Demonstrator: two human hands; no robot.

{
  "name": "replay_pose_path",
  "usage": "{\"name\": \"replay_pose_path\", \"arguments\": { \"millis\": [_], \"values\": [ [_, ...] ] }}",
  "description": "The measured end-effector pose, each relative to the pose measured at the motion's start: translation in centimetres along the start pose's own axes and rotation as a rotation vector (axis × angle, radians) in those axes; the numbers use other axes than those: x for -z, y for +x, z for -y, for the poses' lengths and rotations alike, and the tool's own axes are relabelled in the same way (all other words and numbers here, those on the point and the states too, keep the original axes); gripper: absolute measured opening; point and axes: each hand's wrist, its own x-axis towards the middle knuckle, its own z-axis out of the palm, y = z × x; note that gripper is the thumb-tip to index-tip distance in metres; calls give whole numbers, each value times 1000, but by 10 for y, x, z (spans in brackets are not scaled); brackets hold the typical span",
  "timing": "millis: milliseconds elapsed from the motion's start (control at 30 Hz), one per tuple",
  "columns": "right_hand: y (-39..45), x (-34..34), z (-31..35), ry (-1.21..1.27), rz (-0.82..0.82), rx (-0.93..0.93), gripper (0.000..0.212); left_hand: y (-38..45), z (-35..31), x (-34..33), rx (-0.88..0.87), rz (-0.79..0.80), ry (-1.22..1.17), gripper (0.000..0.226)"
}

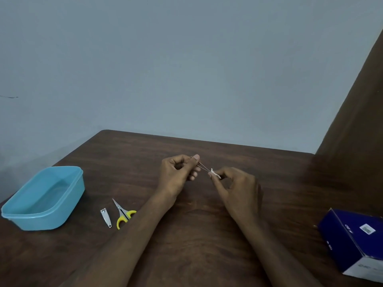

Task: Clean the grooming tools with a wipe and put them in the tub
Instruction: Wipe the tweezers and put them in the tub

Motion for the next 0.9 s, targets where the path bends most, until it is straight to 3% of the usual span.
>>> {"name": "replay_pose_path", "arguments": {
  "millis": [200,367,600,767,900],
  "values": [
    [-1,-11,-4,103,142,107,17,-1,7,0,-48,113,83,27],
    [2,-8,-11,215,179,-60,29,-3,1,1,-80,135,66,24],
    [7,-4,-5,626,341,-238,12,-6,0,-2,-128,184,107,19],
    [7,-3,-5,494,253,-301,33,-2,2,-1,-113,130,79,21],
    [6,-3,-5,594,323,-246,9,-3,2,-1,-73,211,104,22]
  ]
}}
